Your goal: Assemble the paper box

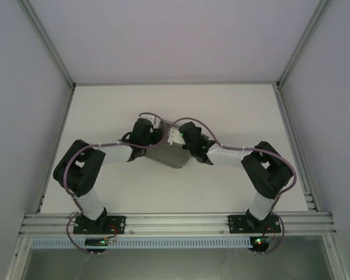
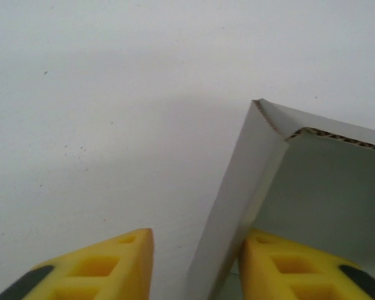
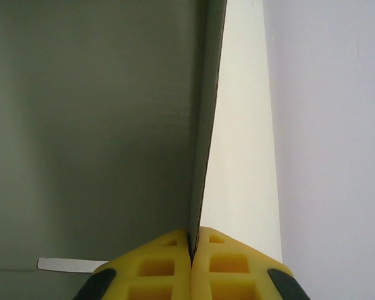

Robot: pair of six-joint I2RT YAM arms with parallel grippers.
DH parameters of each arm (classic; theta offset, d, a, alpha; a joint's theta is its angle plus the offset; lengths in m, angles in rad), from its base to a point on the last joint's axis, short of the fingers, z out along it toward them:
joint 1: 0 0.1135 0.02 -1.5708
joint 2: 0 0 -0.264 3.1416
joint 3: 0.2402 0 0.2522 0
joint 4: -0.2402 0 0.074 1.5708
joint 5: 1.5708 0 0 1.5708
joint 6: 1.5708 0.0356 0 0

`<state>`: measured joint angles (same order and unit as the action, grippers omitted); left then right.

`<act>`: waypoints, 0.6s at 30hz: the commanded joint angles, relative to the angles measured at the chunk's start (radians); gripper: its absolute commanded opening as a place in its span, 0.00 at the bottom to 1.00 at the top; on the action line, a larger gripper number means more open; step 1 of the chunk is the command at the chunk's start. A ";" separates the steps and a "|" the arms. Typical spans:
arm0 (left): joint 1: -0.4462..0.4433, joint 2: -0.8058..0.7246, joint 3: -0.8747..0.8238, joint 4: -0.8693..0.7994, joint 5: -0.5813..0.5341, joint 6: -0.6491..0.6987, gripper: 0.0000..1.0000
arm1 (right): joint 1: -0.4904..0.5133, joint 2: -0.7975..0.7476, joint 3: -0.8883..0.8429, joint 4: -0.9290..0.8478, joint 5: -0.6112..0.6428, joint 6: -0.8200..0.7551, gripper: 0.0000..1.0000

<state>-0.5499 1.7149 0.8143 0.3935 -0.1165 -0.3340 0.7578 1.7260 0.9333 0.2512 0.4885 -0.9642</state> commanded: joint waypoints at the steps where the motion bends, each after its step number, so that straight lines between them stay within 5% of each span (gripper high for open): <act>1: 0.004 0.005 0.020 0.030 -0.008 0.023 0.33 | 0.011 -0.021 -0.019 -0.032 0.043 0.009 0.00; 5: 0.004 0.044 0.032 0.051 0.024 0.048 0.27 | 0.014 -0.050 -0.019 -0.060 0.012 0.024 0.00; 11: 0.003 0.053 -0.013 0.141 0.048 0.065 0.05 | 0.021 -0.100 -0.031 -0.085 -0.010 0.061 0.08; 18: -0.014 0.038 -0.092 0.248 0.052 0.102 0.03 | -0.008 -0.269 0.023 -0.300 -0.216 0.358 0.73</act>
<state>-0.5583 1.7515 0.7498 0.5819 -0.0528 -0.2539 0.7666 1.5414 0.9165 0.0891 0.3977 -0.7807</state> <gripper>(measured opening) 0.044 0.682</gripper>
